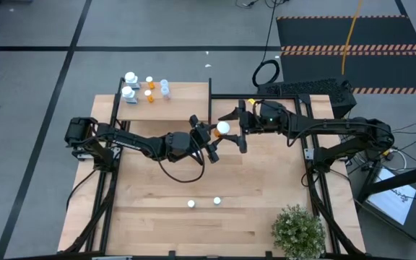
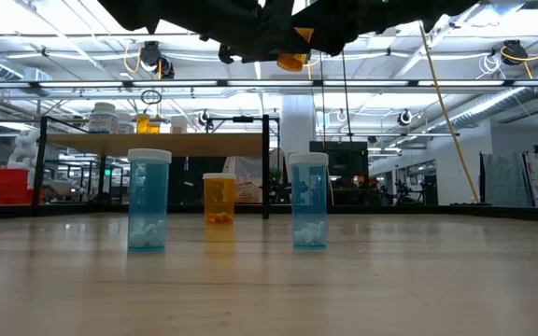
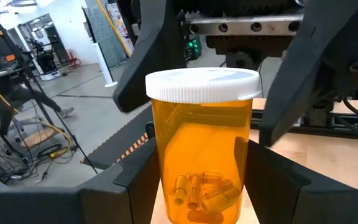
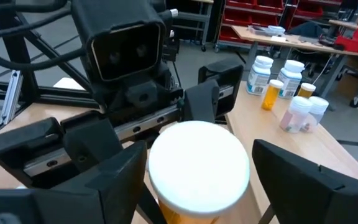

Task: Pick and place medicine bottles onto shelf by color
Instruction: Put the bottom large orange pill bottle on the shelf

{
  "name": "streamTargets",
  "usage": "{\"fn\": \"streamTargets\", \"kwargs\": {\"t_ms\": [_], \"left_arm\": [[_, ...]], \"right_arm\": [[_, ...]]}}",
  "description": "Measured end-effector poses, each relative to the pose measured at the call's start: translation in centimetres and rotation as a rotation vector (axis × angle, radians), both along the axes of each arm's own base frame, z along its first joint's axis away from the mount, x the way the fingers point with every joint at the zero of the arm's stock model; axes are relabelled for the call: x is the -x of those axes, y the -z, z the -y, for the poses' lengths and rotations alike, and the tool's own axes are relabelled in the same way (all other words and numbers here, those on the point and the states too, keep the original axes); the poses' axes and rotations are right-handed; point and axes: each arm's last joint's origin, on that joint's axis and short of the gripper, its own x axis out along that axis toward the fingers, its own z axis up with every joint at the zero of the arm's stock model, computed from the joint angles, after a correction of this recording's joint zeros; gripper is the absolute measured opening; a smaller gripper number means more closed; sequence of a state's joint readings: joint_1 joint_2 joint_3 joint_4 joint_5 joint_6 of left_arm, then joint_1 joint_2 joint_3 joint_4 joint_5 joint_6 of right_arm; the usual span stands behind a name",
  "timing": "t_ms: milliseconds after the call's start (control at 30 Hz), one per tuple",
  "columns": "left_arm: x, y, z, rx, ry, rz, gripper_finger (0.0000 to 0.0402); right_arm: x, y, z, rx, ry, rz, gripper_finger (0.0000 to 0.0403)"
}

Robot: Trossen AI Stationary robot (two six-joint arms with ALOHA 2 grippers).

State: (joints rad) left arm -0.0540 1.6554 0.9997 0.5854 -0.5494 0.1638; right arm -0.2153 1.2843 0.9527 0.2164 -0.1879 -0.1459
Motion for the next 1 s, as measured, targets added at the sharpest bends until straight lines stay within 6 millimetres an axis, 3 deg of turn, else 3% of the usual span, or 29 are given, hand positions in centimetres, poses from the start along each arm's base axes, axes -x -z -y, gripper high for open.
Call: {"fn": "streamTargets", "kwargs": {"t_ms": [500, 1000], "left_arm": [[0.01, 0.12, -0.15, -0.001, -0.004, -0.015, 0.0207], [0.03, 0.37, -0.43, 0.005, -0.011, -0.038, 0.0207]], "right_arm": [[0.0, 0.0, 0.0, -0.011, 0.002, 0.0, 0.0289], [0.04, 0.18, -0.01, -0.026, 0.004, -0.018, 0.0221]]}}
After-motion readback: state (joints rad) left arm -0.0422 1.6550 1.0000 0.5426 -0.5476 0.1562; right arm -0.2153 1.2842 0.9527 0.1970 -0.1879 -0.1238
